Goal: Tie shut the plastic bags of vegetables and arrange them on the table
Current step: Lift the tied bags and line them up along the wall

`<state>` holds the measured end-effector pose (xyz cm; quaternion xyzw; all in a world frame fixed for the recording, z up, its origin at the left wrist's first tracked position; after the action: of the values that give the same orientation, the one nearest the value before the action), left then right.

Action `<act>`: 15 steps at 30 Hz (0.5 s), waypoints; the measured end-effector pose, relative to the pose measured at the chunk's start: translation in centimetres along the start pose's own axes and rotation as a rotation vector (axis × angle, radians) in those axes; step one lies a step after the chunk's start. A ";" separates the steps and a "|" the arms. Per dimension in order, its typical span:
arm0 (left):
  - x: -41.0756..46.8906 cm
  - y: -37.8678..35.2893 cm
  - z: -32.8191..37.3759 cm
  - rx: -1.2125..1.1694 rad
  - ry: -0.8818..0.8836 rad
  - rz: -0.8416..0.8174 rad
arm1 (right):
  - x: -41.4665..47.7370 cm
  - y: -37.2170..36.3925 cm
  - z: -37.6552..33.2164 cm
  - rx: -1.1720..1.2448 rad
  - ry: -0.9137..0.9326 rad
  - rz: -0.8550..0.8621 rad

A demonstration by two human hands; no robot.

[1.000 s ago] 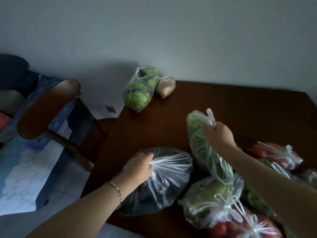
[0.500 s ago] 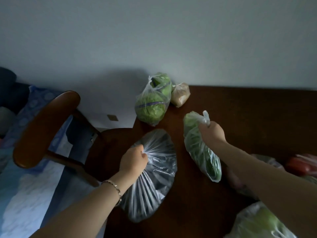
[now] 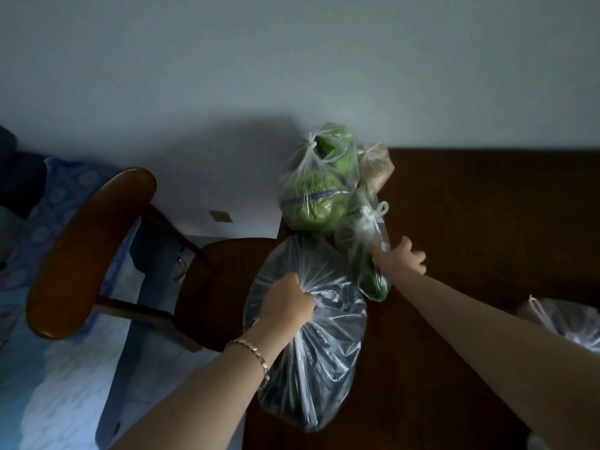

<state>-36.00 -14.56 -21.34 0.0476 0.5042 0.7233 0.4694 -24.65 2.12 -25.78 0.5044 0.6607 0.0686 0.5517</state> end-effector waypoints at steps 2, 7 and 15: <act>0.3 -0.3 0.0 -0.027 -0.002 -0.028 | 0.1 -1.2 1.8 0.023 -0.107 -0.097; 0.3 -0.6 0.2 0.036 -0.020 -0.070 | 0.5 -3.1 3.6 0.104 0.110 -0.305; -1.5 -2.0 6.0 0.666 -0.232 -0.035 | -0.5 4.8 6.8 -0.060 0.223 -0.353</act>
<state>-30.63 -11.39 -19.37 0.2713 0.6564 0.5008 0.4946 -16.44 0.90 -24.87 0.3536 0.7933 0.0459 0.4935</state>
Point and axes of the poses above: each hand's wrist, its own x-axis towards the middle knuckle, its own y-axis out of the back of the hand, z = x × y, the point moved 2 cm from there along x, towards the middle knuckle, and after that the axes turned 10 degrees about -y, right-handed, at the moved point
